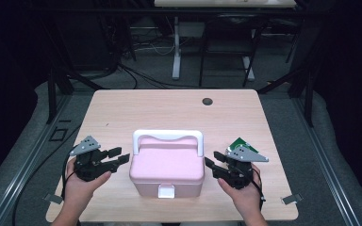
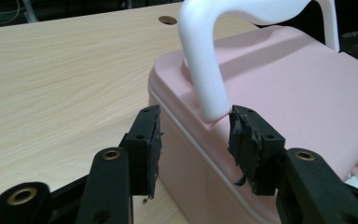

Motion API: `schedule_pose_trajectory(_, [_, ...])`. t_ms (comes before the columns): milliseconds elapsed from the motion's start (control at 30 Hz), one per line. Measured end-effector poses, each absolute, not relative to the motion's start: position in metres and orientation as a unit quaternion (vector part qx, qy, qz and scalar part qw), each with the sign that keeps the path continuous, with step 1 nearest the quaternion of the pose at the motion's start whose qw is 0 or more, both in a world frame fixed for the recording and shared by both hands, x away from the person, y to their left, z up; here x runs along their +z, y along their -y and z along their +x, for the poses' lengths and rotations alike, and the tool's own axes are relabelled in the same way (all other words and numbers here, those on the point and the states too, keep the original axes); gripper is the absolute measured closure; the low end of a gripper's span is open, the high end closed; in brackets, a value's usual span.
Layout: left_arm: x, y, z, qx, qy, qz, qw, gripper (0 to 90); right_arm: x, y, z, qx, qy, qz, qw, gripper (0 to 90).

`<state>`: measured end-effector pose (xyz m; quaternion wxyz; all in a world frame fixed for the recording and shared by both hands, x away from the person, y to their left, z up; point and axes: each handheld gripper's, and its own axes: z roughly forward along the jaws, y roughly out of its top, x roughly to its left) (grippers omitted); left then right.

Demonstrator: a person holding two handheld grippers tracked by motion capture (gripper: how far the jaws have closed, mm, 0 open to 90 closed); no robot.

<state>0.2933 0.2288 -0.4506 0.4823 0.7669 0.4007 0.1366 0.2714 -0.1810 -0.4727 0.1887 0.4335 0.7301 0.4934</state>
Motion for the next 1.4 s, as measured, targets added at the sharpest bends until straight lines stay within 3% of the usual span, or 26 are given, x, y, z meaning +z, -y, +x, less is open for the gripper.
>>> schedule_pose_trajectory(233, [-0.446,-0.217,0.303,0.123,-0.389,0.769,0.493,50.0,-0.460,0.175,0.284,0.515,-0.727,0.420,0.172,52.9])
schedule_pose_trajectory(633, [-0.451,-0.196,0.317,0.111,-0.393,0.774,0.483,49.5,-0.470,0.160,0.303,0.542,-0.729,0.400,0.123,50.8])
schedule_pose_trajectory(1067, [-0.447,-0.199,0.306,0.131,-0.371,0.775,0.495,53.3,-0.468,0.160,0.290,0.556,-0.722,0.381,0.153,56.8])
schedule_pose_trajectory(1233, [-0.449,-0.199,0.302,0.150,-0.368,0.773,0.495,60.4,-0.470,0.155,0.282,0.543,-0.727,0.368,0.202,61.7])
schedule_pose_trajectory(1400, [-0.452,-0.198,0.302,0.163,-0.376,0.769,0.490,66.2,-0.473,0.155,0.284,0.543,-0.722,0.376,0.206,66.9])
